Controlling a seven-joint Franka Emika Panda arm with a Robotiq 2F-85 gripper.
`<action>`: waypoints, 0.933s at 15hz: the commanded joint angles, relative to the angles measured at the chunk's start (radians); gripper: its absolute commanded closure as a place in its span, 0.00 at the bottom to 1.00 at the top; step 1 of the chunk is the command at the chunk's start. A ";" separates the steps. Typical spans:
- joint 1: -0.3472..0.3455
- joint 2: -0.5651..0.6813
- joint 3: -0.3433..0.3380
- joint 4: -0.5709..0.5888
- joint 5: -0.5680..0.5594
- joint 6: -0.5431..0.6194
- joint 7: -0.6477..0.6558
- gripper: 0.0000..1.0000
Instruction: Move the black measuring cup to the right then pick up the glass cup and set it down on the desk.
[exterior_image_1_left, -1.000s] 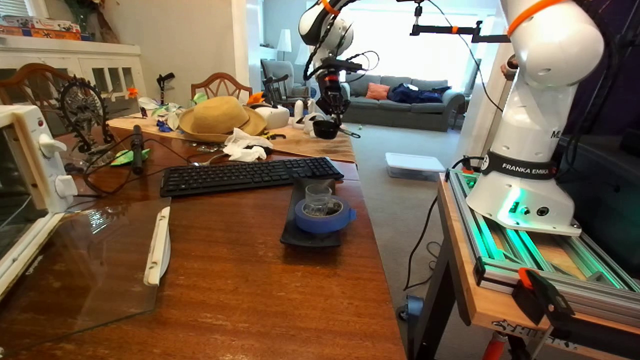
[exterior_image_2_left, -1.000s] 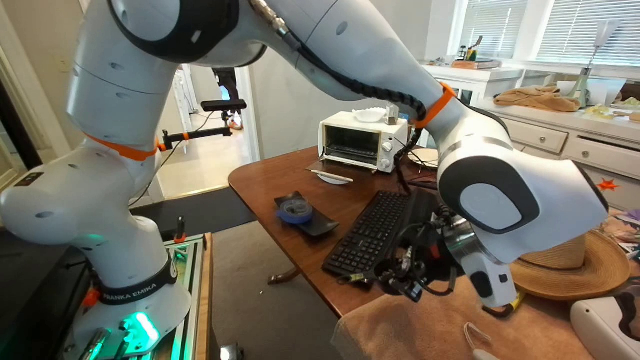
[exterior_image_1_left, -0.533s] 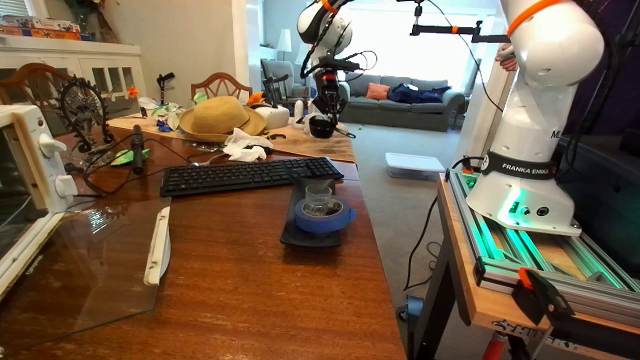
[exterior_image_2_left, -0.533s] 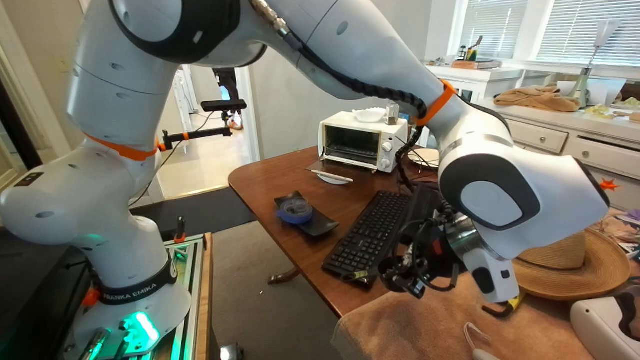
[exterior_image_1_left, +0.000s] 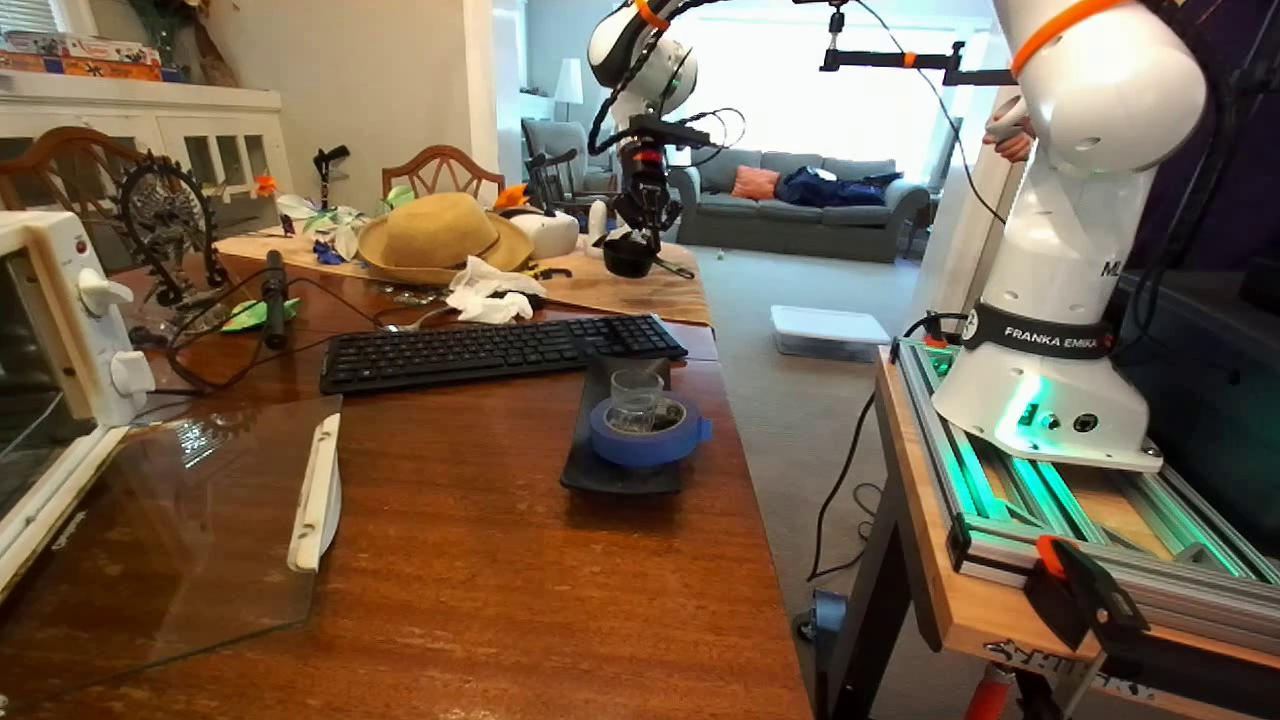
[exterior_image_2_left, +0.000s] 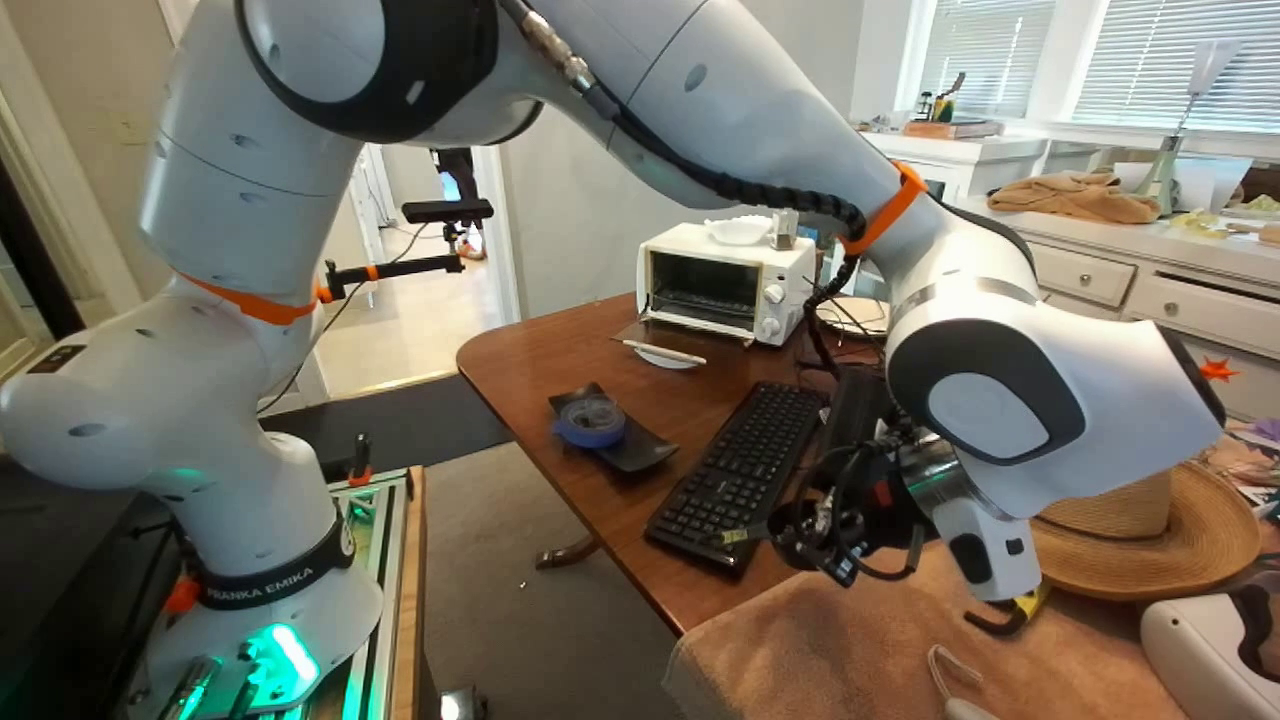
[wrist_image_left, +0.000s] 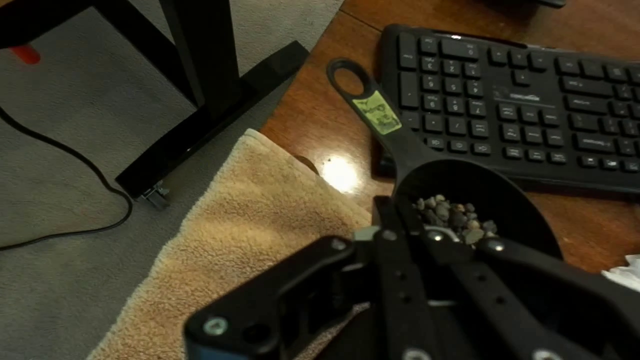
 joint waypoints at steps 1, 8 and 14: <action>-0.016 0.071 0.036 0.109 0.046 -0.057 -0.018 0.99; -0.013 0.217 0.090 0.312 0.050 -0.248 -0.023 0.99; -0.001 0.257 0.084 0.356 0.035 -0.284 -0.010 0.99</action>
